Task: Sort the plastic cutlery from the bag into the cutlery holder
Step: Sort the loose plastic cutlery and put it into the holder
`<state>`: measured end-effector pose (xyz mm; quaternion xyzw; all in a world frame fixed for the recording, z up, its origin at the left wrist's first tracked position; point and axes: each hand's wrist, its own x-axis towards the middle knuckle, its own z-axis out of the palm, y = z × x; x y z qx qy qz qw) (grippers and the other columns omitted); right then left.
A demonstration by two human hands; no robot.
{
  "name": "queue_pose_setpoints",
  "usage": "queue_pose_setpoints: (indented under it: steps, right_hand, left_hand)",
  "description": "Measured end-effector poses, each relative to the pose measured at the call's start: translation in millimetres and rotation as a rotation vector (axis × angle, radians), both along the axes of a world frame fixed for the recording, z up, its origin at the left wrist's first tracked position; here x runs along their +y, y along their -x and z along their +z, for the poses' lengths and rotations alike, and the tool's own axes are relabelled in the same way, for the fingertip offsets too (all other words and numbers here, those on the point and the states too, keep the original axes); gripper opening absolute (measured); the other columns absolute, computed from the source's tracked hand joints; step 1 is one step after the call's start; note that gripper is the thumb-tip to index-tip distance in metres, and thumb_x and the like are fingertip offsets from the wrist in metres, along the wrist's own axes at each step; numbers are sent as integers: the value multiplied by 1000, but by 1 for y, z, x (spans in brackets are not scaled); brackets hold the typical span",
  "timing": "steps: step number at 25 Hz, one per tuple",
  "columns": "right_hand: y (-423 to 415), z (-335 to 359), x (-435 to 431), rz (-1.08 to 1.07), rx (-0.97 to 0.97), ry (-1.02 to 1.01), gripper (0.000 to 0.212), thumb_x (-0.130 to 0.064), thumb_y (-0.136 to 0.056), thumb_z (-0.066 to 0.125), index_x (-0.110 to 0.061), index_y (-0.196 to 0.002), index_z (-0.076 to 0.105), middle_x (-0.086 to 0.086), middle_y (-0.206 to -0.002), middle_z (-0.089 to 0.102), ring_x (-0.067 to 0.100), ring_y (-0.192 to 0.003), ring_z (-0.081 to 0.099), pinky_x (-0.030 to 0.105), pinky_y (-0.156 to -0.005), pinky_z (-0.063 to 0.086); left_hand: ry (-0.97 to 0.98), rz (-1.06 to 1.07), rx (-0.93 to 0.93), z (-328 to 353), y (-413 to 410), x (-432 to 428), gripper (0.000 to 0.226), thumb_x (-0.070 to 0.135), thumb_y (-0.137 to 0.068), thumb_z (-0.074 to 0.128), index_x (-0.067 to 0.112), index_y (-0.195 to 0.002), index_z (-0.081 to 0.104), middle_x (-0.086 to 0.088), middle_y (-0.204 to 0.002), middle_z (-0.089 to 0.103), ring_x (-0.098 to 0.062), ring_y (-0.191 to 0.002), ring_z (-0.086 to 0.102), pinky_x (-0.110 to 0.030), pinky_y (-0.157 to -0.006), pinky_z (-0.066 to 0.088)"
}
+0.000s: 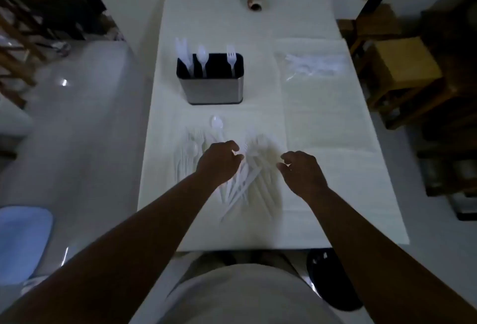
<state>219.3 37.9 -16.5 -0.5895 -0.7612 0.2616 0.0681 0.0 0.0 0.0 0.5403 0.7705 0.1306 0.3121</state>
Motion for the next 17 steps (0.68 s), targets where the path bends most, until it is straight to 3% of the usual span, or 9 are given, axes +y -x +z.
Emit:
queue_pose_setpoints:
  steps: [4, 9, 14, 17]
  right_hand:
    - [18, -19, 2, -35, -65, 67, 21, -28, -93, 61, -14, -105, 71, 10, -102, 70, 29, -98, 66, 31, -79, 50]
    - [47, -31, 26, -143, -104, 45, 22, -22, -94, 50, -17, -98, 71, 7, -99, 71, 29, -92, 67, 30, -74, 52]
    - [60, -42, 46, -152, -214, 134, 24, -37, -90, 66, -14, -95, 72, 8, -94, 71, 31, -91, 69, 29, -68, 48]
    - [58, -44, 49, -110, -224, 212, 22, -34, -87, 66, -13, -85, 71, 5, -80, 66, 29, -85, 70, 27, -64, 44]
  left_hand:
    - [111, 141, 63, -38, 3, -23, 24, 38, -89, 61, 23, -107, 67, -3, -112, 70, -23, -103, 66, -35, -90, 53]
    - [117, 186, 140, -58, -3, -31, 23, 42, -88, 63, 21, -97, 67, -1, -97, 71, -22, -89, 67, -36, -80, 56]
    - [139, 240, 172, -59, -9, -20, 26, 43, -85, 65, 19, -96, 65, 4, -91, 67, -21, -84, 66, -38, -79, 57]
    - [158, 255, 169, -60, -12, -18, 22, 42, -82, 66, 22, -90, 66, 7, -85, 66, -18, -79, 65, -35, -75, 57]
